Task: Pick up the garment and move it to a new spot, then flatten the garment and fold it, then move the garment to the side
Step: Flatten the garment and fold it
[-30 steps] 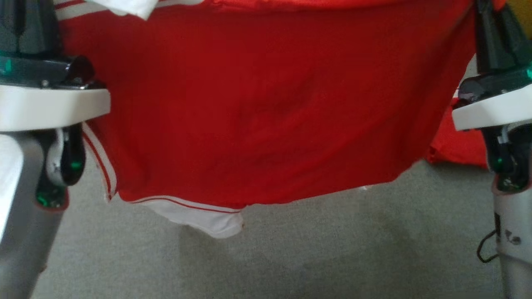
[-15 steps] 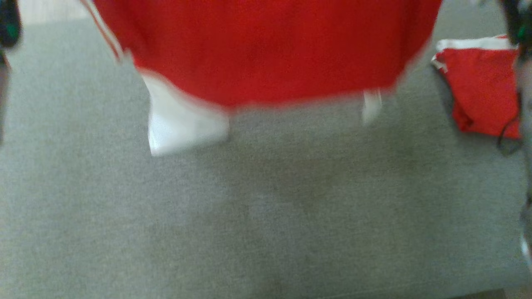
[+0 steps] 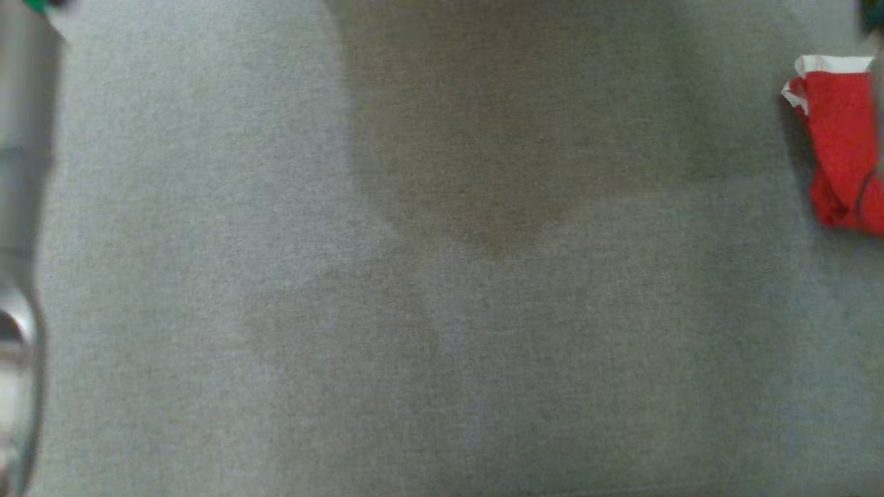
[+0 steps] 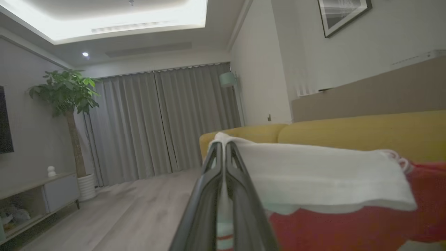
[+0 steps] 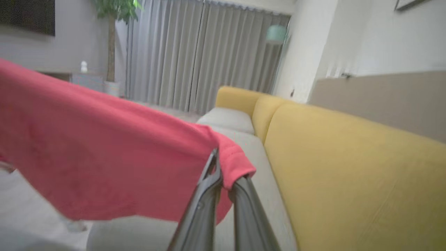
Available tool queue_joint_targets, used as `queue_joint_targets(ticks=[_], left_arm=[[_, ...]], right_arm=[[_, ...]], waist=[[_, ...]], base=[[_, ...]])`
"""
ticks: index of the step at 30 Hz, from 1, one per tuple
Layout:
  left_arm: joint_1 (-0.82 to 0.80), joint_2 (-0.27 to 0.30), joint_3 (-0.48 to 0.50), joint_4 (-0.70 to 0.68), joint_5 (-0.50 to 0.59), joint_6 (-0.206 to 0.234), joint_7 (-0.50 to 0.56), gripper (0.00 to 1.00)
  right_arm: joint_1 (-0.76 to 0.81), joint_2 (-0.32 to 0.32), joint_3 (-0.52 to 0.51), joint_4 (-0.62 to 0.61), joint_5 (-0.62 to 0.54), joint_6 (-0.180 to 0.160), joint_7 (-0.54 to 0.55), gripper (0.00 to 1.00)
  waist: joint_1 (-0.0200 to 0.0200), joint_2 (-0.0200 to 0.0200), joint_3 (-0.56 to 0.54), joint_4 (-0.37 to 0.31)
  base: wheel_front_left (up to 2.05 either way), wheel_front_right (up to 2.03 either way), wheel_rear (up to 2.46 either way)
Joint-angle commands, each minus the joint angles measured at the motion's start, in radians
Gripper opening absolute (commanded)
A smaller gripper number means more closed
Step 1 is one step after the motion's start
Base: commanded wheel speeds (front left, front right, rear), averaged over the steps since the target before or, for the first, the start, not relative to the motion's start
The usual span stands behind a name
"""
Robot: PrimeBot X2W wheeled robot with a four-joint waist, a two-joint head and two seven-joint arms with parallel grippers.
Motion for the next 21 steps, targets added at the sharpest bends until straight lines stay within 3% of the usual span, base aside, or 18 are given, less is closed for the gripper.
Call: queue_joint_targets(ticks=[1,6,10,17,21], left_arm=[[0.016,0.036,0.009,-0.006,0.003,-0.005,-0.007,0.00],[0.244,0.038,-0.043,0.036,0.022,-0.021,-0.026,0.00],[0.401,0.059,-0.081,0.025,0.041,-0.038,-0.029,0.00],[0.625,0.129,-0.161,-0.049,0.053,-0.079,0.013,0.00],[0.705,0.166,-0.179,-0.112,0.043,-0.086,0.053,0.00]], right_arm=[[0.036,0.005,0.021,0.000,0.000,-0.001,-0.008,0.00],[0.182,-0.013,0.148,0.121,0.048,-0.001,0.004,0.00],[0.278,-0.039,0.293,0.147,0.105,-0.001,0.048,0.00],[0.420,-0.144,0.566,0.057,0.251,-0.001,0.136,0.00],[0.468,-0.204,0.654,-0.003,0.327,-0.001,0.160,0.00]], waist=[[0.0002,0.0000,-0.004,0.006],[0.0002,0.0000,-0.042,0.025],[0.0002,0.0000,-0.093,0.033],[0.0002,0.0000,-0.199,0.034],[0.0002,0.0000,-0.245,0.034]], base=[[0.00,0.00,0.00],[0.00,0.00,0.00],[0.00,0.00,0.00],[0.00,0.00,0.00],[0.00,0.00,0.00]])
